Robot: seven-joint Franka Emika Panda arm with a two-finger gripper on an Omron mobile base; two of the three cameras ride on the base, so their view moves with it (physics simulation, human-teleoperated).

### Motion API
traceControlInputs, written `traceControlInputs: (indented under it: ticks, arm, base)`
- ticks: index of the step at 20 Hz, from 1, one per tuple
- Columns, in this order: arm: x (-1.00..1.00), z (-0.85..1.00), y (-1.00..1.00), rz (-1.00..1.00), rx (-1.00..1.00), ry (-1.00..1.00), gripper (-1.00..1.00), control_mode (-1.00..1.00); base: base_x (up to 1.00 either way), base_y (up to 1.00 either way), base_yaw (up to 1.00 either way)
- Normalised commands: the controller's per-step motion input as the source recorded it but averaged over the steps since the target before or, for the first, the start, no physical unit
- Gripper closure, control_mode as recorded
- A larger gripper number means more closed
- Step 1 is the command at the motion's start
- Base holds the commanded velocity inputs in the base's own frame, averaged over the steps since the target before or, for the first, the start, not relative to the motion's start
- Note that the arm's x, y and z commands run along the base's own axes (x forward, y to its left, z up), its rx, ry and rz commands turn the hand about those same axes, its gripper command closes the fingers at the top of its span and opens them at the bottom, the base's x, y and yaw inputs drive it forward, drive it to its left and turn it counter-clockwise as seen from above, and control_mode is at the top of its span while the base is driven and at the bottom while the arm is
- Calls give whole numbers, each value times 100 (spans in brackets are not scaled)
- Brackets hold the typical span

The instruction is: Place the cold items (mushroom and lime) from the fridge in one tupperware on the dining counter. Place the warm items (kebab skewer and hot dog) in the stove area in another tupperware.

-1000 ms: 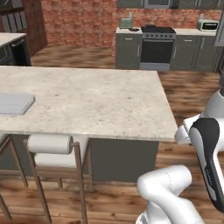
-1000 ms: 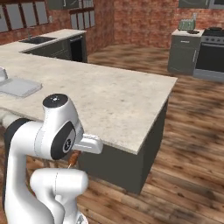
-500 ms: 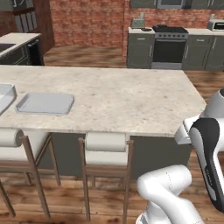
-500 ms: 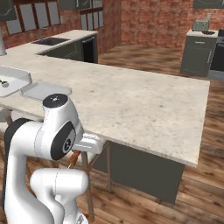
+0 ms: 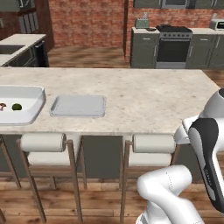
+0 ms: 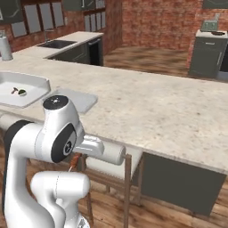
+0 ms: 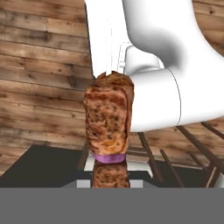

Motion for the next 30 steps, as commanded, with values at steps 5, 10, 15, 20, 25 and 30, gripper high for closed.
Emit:
traceControlInputs:
  ticks: [5,10,15,20,25,30]
  arm:
    - [0,0,0,0,0,0,100,100]
    - [0,0,0,0,0,0,100,100]
    - [0,0,0,0,0,0,100,100]
    - [0,0,0,0,0,0,100,100]
    - [0,0,0,0,0,0,100,100]
    - [0,0,0,0,0,0,100,100]
  base:
    - [3,56,-19]
    - [16,50,-17]
    - [20,47,-23]
    - [24,40,-32]
    - [33,46,-43]
    - [30,66,-47]
